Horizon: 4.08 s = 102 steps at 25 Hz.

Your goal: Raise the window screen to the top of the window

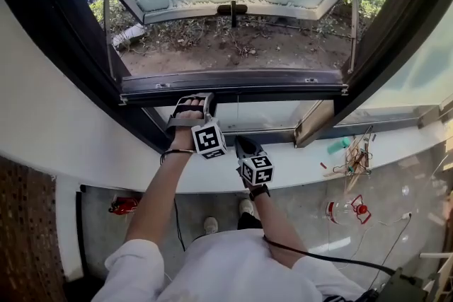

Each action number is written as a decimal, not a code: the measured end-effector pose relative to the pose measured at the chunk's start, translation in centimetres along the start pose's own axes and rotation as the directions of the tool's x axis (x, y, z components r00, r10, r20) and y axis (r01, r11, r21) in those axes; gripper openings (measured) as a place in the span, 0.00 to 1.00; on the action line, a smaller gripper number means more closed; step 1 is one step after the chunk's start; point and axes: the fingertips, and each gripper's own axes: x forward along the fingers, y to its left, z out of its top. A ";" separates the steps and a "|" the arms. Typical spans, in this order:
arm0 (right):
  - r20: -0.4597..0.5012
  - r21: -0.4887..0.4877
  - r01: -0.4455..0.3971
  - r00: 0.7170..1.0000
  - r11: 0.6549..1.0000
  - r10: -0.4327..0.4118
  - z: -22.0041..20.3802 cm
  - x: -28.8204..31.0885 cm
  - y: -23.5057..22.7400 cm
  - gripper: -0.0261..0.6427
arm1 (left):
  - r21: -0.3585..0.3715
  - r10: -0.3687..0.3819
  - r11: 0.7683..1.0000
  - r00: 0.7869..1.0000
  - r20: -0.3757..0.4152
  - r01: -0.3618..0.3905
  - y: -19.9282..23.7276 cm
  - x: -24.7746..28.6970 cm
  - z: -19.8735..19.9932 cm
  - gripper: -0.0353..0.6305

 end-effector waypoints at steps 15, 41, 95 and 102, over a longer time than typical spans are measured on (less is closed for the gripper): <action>0.022 -0.005 -0.040 0.999 0.999 0.040 0.5 -1.8 1.0 0.04 | -0.112 0.028 0.993 1.000 -0.012 -0.029 0.4 -0.3 0.1 0.13; 0.306 -0.201 -0.026 0.948 0.979 0.088 16.5 -4.7 3.8 0.04 | -0.837 0.142 0.516 0.946 0.292 0.181 -0.6 -10.1 1.1 0.13; 0.529 -0.222 -0.062 0.831 0.973 0.173 30.2 -9.9 7.1 0.04 | -0.929 0.346 0.289 0.880 0.326 0.231 4.4 -15.3 1.2 0.05; 0.548 -0.311 -0.026 0.812 0.950 0.202 34.3 -10.3 7.9 0.04 | -0.930 0.378 0.294 0.868 0.324 0.219 6.3 -15.3 1.7 0.05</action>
